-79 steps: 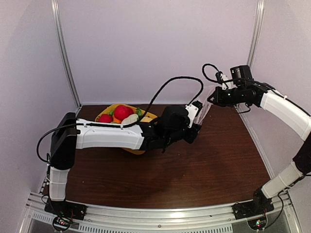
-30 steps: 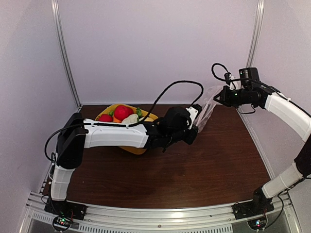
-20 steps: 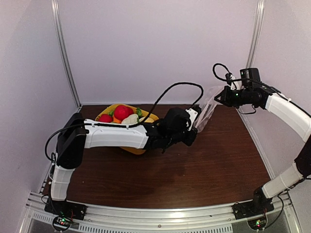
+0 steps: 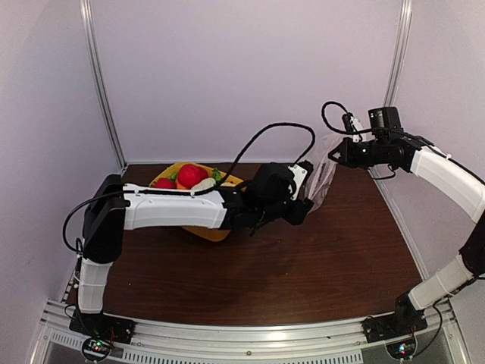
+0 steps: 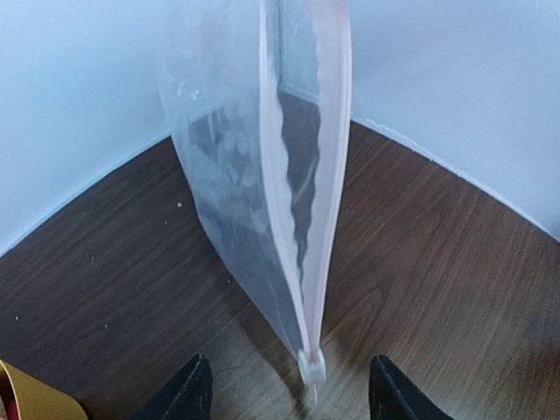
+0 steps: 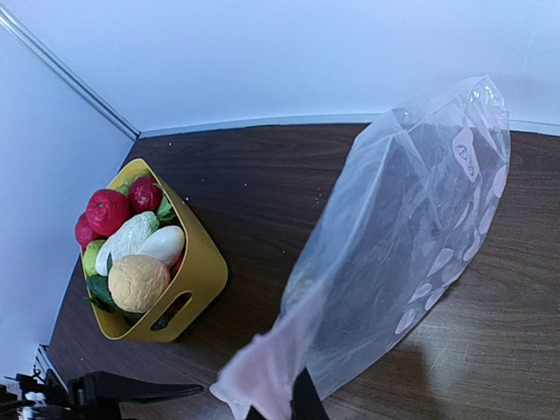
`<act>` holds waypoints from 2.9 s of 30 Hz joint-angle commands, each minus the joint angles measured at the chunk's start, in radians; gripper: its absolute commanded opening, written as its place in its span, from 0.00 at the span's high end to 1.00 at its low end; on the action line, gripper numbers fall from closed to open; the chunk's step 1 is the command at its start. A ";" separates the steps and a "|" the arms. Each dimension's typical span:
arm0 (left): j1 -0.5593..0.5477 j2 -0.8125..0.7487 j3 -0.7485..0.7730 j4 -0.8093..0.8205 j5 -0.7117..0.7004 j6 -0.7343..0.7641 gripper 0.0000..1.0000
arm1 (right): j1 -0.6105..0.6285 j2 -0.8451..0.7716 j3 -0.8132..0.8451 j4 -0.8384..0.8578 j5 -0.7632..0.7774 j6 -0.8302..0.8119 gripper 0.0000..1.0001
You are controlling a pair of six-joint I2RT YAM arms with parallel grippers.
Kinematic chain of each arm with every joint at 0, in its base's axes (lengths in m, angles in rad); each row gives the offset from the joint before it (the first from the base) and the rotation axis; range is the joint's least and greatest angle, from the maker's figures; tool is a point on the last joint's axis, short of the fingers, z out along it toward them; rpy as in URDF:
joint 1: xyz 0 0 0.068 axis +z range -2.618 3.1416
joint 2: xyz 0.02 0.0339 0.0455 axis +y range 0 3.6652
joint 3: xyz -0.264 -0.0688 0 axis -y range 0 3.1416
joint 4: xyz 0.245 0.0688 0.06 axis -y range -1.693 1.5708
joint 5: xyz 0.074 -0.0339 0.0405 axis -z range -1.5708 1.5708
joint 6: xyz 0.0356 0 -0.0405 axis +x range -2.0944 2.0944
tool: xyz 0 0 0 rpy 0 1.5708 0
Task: Place the food in the zip-top bag and seal the zipper
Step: Unzip the zipper of the food storage bag, then pass from the right arm to the left, then open the zipper food storage bag.
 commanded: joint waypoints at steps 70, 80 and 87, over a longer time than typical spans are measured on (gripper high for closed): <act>0.138 0.026 0.049 0.326 0.170 -0.611 1.00 | 0.240 0.106 -0.015 -0.016 0.279 -0.145 0.95; 0.149 -0.026 -0.095 0.221 0.085 -0.673 1.00 | 0.123 0.021 0.067 -0.080 0.585 -0.262 1.00; 0.150 -0.021 -0.108 0.344 0.198 -0.619 1.00 | 0.128 0.024 0.085 -0.133 0.560 -0.372 1.00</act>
